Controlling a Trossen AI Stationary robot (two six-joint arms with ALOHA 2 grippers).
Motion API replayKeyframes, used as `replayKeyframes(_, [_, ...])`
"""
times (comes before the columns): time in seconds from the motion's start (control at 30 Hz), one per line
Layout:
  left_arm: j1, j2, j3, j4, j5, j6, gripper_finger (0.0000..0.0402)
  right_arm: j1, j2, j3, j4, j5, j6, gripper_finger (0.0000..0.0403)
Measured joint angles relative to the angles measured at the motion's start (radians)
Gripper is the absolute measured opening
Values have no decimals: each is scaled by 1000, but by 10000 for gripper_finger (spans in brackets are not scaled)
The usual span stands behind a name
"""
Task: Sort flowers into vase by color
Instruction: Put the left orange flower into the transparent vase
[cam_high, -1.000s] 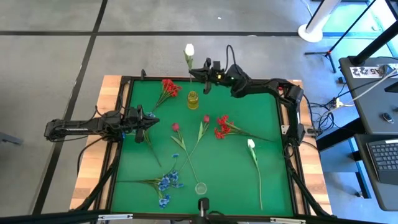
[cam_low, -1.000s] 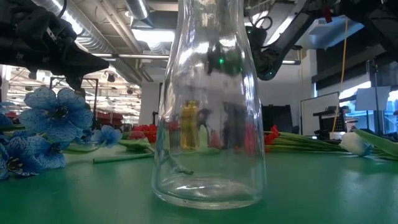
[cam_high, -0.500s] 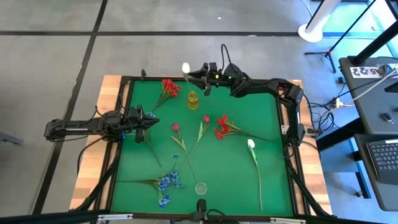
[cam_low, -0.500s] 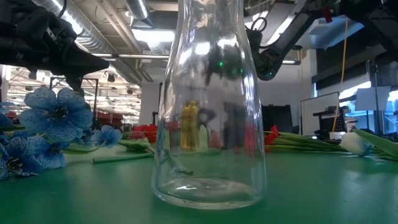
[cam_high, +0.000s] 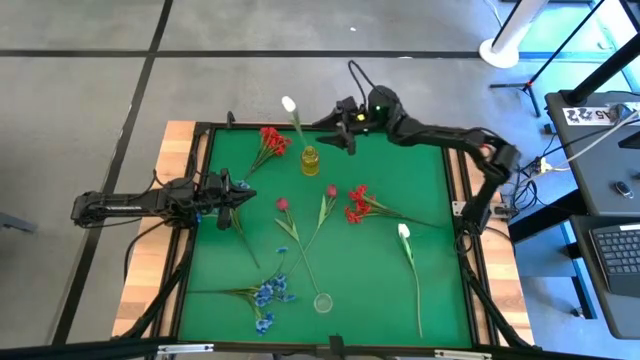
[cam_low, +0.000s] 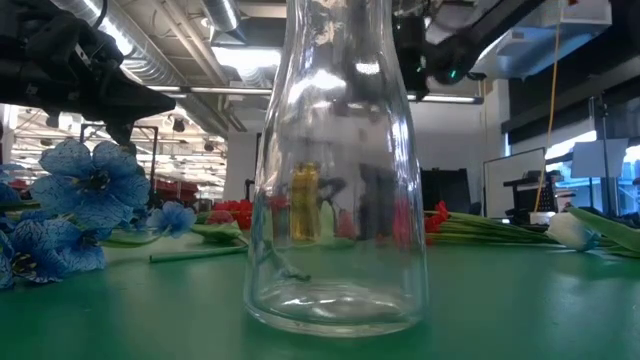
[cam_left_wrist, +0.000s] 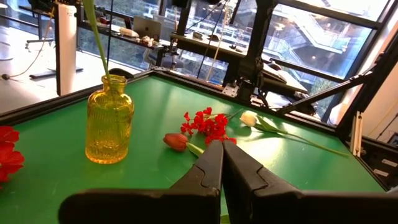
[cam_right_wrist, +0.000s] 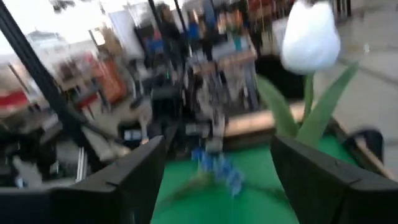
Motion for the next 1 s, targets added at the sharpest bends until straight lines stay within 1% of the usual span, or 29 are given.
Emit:
replayKeyframes(0.03, [0, 0, 0, 0, 0, 0, 0, 1, -31, 0, -101, 3, -51, 282])
replayKeyframes(0.1, [0, 0, 0, 0, 0, 0, 0, 5, -99, 0, -309, 44, -149, 273])
replayKeyframes(0.23, [0, 0, 0, 0, 0, 0, 0, 40, -222, 0, -694, 211, -284, 254])
replayKeyframes(0.37, [0, 0, 0, 0, 0, 0, 0, 115, -304, 0, -964, 399, -320, 238])
replayKeyframes(0.5, [0, 0, 0, 0, 0, 0, 0, 218, -333, 0, -1173, 514, -322, 228])
replayKeyframes(0.63, [0, 0, 0, 0, 0, 0, 0, 323, -333, 0, -1293, 580, -309, 225])
replayKeyframes(0.8, [0, 0, 0, 0, 0, 0, 0, 431, -334, 0, -1323, 653, -261, 224])
replayKeyframes(0.9, [0, 0, 0, 0, 0, 0, 0, 472, -363, -26, -1303, 698, -226, 224])
replayKeyframes(1.0, [0, 0, 0, 0, 0, 0, 0, 498, -421, -105, -1217, 723, -191, 224])
